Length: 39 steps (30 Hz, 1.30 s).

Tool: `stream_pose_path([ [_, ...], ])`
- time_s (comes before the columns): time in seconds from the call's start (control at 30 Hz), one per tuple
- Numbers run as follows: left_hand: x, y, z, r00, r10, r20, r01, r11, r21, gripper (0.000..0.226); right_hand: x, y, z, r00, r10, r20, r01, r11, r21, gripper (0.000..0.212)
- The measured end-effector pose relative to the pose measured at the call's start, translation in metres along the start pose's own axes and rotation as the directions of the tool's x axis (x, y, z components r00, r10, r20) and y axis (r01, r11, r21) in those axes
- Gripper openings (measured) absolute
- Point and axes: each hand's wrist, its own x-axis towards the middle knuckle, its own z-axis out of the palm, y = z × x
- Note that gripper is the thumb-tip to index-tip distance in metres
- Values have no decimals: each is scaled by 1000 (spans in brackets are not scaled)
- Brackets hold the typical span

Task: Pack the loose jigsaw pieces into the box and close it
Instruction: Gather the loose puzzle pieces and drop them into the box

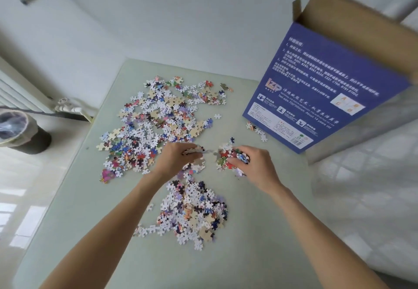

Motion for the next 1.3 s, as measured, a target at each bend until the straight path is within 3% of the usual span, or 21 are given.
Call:
stream_pose_path([
  [0.13, 61, 77, -35, 984, 136, -114, -146, 986, -79, 15, 19, -19, -92, 979, -72, -191, 84, 995, 55, 27],
  [0.27, 124, 155, -52, 949, 271, -164, -297, 941, -162, 14, 41, -27, -180, 886, -133, -444, 152, 988, 6, 26],
  [0.33, 158, 192, -51, 906, 389, -165, -410, 904, -121, 13, 54, -23, -222, 814, -165, -558, 150, 986, -72, 27],
  [0.5, 235, 252, -37, 831, 529, -171, -533, 846, 26, 19, 90, 9, -284, 704, -254, -663, 81, 956, -280, 32],
  [0.6, 263, 276, -22, 768, 623, -150, -615, 782, 99, 12, 100, 33, -296, 683, -403, -610, 70, 866, -495, 28],
  [0.67, 273, 286, -15, 707, 703, -77, -687, 709, 158, 19, 102, 43, -296, 686, -476, -550, 65, 793, -606, 25],
  [0.83, 296, 282, -4, 636, 763, 115, -763, 600, 239, 26, 99, 59, -292, 708, -473, -524, 85, 795, -601, 24],
  [1.0, 301, 272, 2, 663, 724, 188, -737, 588, 333, 25, 101, 65, -288, 773, -433, -464, 122, 819, -561, 22],
  [1.13, 304, 274, 1, 759, 598, 258, -649, 663, 374, 24, 104, 66, -287, 828, -399, -395, 124, 816, -564, 26],
  [1.3, 303, 276, 1, 789, 543, 288, -610, 635, 474, 23, 106, 64, -286, 810, -428, -402, 121, 791, -599, 27],
])
